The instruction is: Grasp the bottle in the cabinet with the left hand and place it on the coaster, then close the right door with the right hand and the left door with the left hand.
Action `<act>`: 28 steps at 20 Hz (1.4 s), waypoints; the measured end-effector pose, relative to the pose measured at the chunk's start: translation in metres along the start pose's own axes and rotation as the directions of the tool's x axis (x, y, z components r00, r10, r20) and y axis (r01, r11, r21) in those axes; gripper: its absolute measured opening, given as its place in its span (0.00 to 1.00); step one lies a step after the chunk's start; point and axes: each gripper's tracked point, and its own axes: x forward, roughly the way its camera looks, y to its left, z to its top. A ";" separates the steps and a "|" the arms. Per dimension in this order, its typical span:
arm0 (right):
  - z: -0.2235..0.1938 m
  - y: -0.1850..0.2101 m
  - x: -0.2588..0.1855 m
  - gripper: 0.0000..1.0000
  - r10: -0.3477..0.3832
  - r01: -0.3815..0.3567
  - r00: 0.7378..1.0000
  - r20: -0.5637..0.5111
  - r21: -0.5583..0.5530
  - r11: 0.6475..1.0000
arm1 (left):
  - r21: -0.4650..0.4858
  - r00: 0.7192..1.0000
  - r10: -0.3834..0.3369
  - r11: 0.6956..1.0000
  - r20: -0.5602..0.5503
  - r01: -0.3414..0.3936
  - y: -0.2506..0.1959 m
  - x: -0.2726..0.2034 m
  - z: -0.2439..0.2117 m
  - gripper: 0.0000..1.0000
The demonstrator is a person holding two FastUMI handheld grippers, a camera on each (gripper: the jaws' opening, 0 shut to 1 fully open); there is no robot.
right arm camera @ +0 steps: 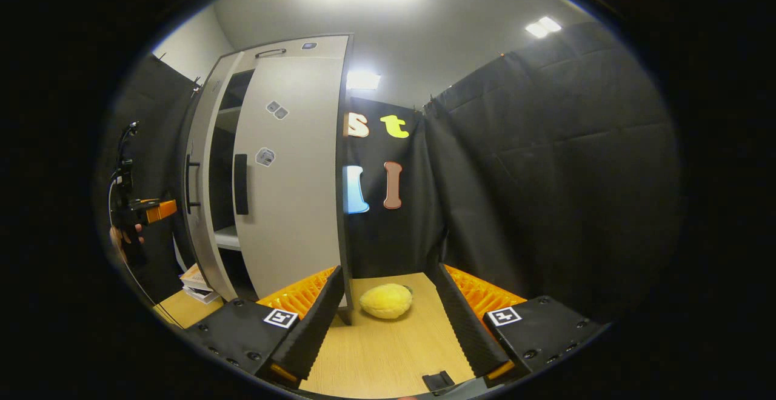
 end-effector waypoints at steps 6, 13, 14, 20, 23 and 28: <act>0.010 0.023 -0.002 0.97 0.144 -0.145 0.988 0.052 0.005 0.989 | 0.058 0.997 0.078 0.995 0.005 -0.078 0.020 -0.075 0.013 0.81; 0.020 0.042 -0.025 0.97 0.205 -0.206 0.976 0.075 0.012 0.978 | 0.068 0.994 0.107 0.992 -0.019 -0.106 0.038 -0.141 0.011 0.81; 0.024 0.046 -0.031 0.97 0.210 -0.212 0.974 0.082 0.013 0.977 | 0.062 0.994 0.107 0.992 -0.022 -0.105 0.041 -0.148 0.009 0.81; 0.030 0.065 -0.069 0.97 0.200 -0.201 0.975 0.100 -0.003 0.980 | 0.073 0.995 0.094 0.993 -0.020 -0.092 0.059 -0.187 0.010 0.81; 0.026 0.071 -0.091 0.97 0.192 -0.193 0.976 0.100 0.000 0.981 | 0.093 0.996 0.084 0.992 -0.010 -0.083 0.063 -0.204 0.012 0.81; 0.022 0.073 -0.109 0.97 0.178 -0.179 0.979 0.103 0.001 0.984 | 0.076 0.996 0.083 0.994 -0.010 -0.082 0.069 -0.226 0.014 0.81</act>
